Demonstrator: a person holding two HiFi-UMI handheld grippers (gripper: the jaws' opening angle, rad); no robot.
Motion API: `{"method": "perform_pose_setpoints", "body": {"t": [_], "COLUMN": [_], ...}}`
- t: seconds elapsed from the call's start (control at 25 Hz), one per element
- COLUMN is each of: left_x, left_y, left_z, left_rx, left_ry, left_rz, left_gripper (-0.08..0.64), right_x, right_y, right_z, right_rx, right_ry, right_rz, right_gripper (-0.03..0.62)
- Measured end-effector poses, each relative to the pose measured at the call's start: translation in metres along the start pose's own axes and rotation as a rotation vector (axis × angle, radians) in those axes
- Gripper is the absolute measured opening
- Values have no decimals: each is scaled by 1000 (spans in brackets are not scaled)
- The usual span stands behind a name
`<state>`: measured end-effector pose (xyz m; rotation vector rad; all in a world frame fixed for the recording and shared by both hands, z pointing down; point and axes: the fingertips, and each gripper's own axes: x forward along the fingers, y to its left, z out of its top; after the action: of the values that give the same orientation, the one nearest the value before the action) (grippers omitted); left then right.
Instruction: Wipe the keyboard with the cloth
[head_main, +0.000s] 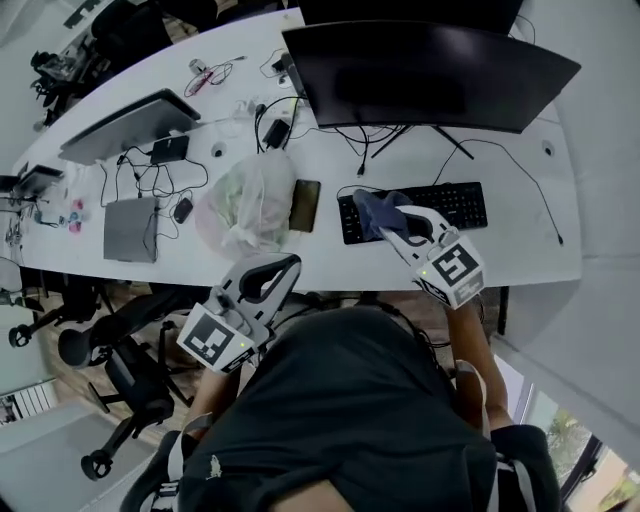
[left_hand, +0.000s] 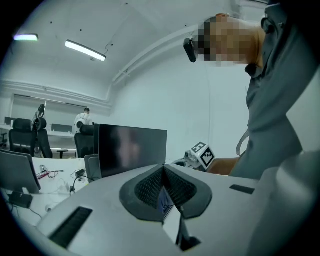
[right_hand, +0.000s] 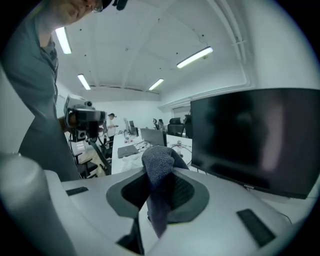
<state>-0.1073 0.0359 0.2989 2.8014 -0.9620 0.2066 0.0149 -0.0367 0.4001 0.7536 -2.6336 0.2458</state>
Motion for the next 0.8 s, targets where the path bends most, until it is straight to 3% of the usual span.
{"method": "perform_pose_setpoints", "body": {"t": [0.2,0.36,0.44,0.52,0.68,0.8], "left_x": [-9,-14,-16,-19,-24,-24], "left_y": [4,7,11,14,22,26], "left_z": [-6,-14,-17,-22,-25,-27], "left_rx": [-24,-65,-70,-84,-109,-110], "left_ry": [22,67,78,78,73,71], "left_rz": [79,108,117,125,128,115], "left_gripper": [5,5,5,5,5,5], "right_x": [98,176,191,183,137,134], "right_y": [-19,-32,-22,-2,62,47], "right_z": [-81,-179,-216,-227,-256,-240], "right_rx": [-13,-11,5,64,131,88], "right_ry": [203,386,411,410,643,612], "right_rz": [133,89,66,72,262,228], "right_gripper": [71,71,71,69,69,69]}}
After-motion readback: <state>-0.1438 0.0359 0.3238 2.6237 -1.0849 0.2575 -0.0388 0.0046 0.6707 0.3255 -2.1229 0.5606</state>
